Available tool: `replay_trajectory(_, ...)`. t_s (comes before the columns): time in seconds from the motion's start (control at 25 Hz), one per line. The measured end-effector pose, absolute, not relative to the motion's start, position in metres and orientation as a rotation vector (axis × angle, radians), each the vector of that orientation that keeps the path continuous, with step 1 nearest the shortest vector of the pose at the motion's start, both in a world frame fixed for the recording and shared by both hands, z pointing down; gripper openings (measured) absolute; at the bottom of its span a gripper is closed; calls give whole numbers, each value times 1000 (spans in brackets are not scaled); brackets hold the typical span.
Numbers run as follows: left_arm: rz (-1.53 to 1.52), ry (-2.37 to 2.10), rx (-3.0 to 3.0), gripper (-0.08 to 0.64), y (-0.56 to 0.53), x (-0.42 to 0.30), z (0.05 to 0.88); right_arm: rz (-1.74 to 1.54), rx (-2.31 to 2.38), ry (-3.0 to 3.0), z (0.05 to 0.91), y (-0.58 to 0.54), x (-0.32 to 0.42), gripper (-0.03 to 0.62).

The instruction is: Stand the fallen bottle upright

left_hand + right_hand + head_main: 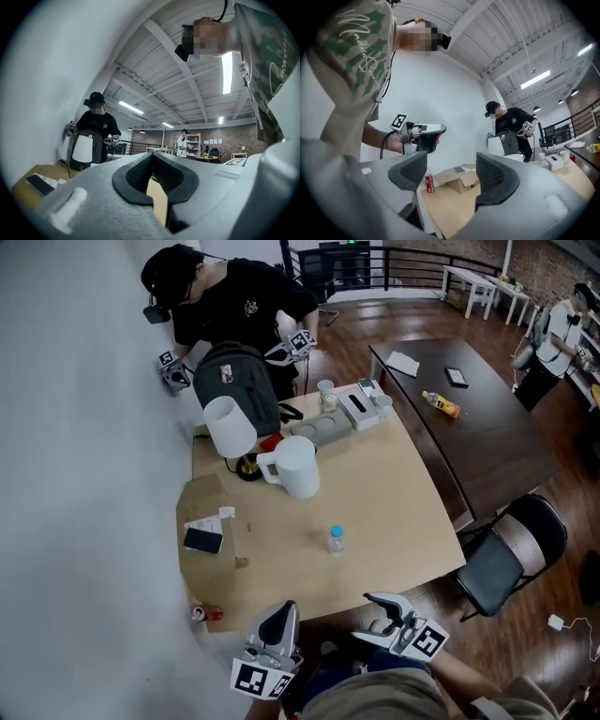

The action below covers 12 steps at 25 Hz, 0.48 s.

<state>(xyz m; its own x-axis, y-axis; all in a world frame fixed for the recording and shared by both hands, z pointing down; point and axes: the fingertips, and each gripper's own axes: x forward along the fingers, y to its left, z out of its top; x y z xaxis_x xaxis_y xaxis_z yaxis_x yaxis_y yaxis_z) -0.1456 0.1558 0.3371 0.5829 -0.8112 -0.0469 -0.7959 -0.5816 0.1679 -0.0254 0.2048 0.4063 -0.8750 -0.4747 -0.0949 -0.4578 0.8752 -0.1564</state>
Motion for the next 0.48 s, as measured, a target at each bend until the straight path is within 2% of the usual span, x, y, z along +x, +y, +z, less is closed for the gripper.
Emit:
replay_trajectory(0.04, -180, -1377, 2685, 6, 162, -144, 333, -184, -701, 2920, 397, 211, -23, 313)
replay_trajectory(0.08, -183, -1392, 2689, 6, 167, -142, 330, -173, -669, 2933, 389, 217, -20, 265)
replay_trajectory(0.16, -193, -1437, 2683, 6, 174, -139, 324, -146, -610, 2971, 380, 225, -10, 128)
replay_trajectory(0.28, -225, -1489, 2676, 5, 175, -129, 313, -83, -574, 2976, 361, 215, 4, 9)
replay_trajectory(0.48, -218, -1488, 2723, 6, 177, -105, 294, -132, -690, 2907, 315, 197, 11, 5)
